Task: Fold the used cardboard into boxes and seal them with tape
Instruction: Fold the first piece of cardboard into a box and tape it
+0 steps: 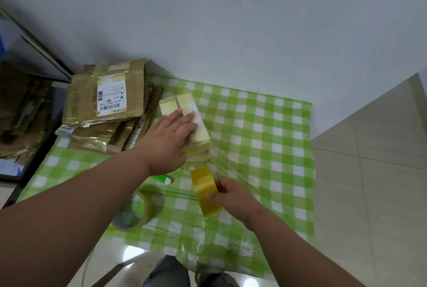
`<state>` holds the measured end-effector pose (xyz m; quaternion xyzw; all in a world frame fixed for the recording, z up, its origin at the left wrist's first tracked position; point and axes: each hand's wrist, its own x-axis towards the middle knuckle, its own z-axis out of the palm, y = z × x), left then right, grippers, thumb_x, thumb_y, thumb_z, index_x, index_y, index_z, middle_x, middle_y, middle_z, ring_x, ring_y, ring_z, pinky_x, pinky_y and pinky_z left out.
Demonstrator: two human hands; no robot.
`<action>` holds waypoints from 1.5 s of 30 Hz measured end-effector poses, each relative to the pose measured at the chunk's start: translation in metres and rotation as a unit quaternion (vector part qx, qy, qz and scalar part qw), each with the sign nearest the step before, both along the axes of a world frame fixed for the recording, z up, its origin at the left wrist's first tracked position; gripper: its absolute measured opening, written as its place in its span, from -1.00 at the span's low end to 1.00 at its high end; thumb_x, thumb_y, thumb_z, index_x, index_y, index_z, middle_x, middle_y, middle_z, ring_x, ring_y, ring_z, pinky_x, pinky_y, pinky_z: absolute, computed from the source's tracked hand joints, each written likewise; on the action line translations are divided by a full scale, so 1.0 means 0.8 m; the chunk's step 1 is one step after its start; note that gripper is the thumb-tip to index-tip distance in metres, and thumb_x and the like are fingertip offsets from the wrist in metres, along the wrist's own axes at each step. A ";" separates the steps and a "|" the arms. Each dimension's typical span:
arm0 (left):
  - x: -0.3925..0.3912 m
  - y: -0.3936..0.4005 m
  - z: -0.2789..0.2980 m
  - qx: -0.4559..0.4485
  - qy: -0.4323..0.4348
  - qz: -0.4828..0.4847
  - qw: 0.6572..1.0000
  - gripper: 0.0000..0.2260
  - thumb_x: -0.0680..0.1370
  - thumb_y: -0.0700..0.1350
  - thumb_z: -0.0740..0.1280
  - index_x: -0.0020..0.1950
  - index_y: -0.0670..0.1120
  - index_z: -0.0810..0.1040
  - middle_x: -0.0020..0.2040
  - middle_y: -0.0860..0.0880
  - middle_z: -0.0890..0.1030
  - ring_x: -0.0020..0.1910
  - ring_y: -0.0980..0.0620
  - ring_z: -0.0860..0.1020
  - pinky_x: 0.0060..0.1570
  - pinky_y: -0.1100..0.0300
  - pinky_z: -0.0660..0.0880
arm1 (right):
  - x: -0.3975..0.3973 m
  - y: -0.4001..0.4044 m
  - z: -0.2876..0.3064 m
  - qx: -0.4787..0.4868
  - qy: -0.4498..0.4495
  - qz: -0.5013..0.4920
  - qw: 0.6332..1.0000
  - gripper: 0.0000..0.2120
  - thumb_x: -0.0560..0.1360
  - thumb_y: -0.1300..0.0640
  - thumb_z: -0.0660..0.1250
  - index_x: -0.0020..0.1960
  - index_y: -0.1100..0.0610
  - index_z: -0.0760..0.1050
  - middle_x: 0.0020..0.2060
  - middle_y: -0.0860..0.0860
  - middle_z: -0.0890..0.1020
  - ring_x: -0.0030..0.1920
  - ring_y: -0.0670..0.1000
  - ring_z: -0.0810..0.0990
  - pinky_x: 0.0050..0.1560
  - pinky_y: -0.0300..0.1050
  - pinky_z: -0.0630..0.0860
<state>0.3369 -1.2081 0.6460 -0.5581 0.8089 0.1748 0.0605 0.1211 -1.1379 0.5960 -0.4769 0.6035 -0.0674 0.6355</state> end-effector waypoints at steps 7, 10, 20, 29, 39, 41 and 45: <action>-0.001 0.018 -0.006 -0.001 -0.001 0.012 1.000 -0.14 0.50 0.22 0.36 0.61 0.13 -0.12 0.60 0.13 -0.20 0.58 0.04 -0.24 0.54 0.03 -0.11 | 0.006 -0.011 0.015 -0.060 0.051 0.014 0.997 -0.59 0.49 0.02 0.42 0.30 0.08 0.48 0.11 0.04 0.60 0.08 0.04 0.59 0.04 -0.08 0.51; 0.002 0.029 -0.007 -0.044 0.099 0.063 0.992 -0.18 0.50 0.18 0.35 0.62 0.03 -0.03 0.62 0.03 0.01 0.59 -0.06 -0.06 0.55 0.02 -0.02 | 0.007 -0.015 0.020 -0.093 0.076 0.023 0.992 -0.49 0.51 -0.05 0.41 0.40 0.04 0.40 0.09 -0.02 0.57 0.10 0.02 0.58 0.05 -0.12 0.48; 0.067 0.073 -0.068 0.053 -0.047 0.180 0.981 -0.65 0.58 -0.03 0.30 0.38 0.06 0.50 0.41 0.02 0.45 0.37 -0.07 0.39 0.32 0.02 0.37 | 0.015 -0.009 0.012 -0.137 0.095 -0.048 0.985 -0.64 0.55 -0.04 0.36 0.29 0.06 0.48 -0.10 -0.10 0.54 -0.11 -0.08 0.53 -0.20 -0.24 0.40; 0.052 0.069 -0.103 0.072 -0.221 0.037 0.972 -0.66 0.55 -0.10 0.22 0.32 0.10 0.49 0.24 0.01 0.49 0.32 -0.06 0.39 0.43 0.01 0.19 | 0.020 0.005 -0.002 -0.157 0.090 -0.108 0.978 -0.70 0.54 -0.02 0.38 0.21 0.07 0.55 -0.11 -0.10 0.59 -0.06 -0.07 0.58 -0.09 -0.20 0.46; 0.058 0.068 -0.092 0.075 -0.104 0.138 0.982 -0.83 0.57 -0.17 0.20 0.06 0.10 0.38 0.01 -0.01 0.61 0.10 -0.06 0.58 0.44 0.01 0.16 | 0.017 0.012 -0.001 -0.154 0.098 -0.119 0.976 -0.76 0.52 0.01 0.41 0.15 0.08 0.58 -0.07 -0.06 0.63 -0.04 -0.06 0.59 -0.08 -0.22 0.46; 0.063 0.069 -0.080 0.039 -0.039 0.172 0.984 -0.89 0.60 -0.12 0.23 0.07 0.09 0.44 0.02 -0.02 0.63 0.07 -0.09 0.59 0.37 0.02 0.20 | 0.017 0.012 0.004 -0.158 0.101 -0.131 0.973 -0.76 0.52 0.02 0.41 0.15 0.08 0.58 -0.04 -0.05 0.63 -0.01 -0.05 0.58 -0.03 -0.20 0.45; 0.061 0.076 -0.052 -0.023 0.024 0.158 0.987 -0.80 0.61 -0.10 0.26 0.19 0.08 0.57 0.08 -0.01 0.63 0.12 -0.11 0.55 0.22 0.05 0.29 | 0.024 0.010 0.023 -0.216 0.109 -0.150 0.958 -0.88 0.52 0.10 0.40 0.04 0.06 0.55 -0.08 -0.05 0.60 -0.03 0.00 0.57 0.04 -0.09 0.50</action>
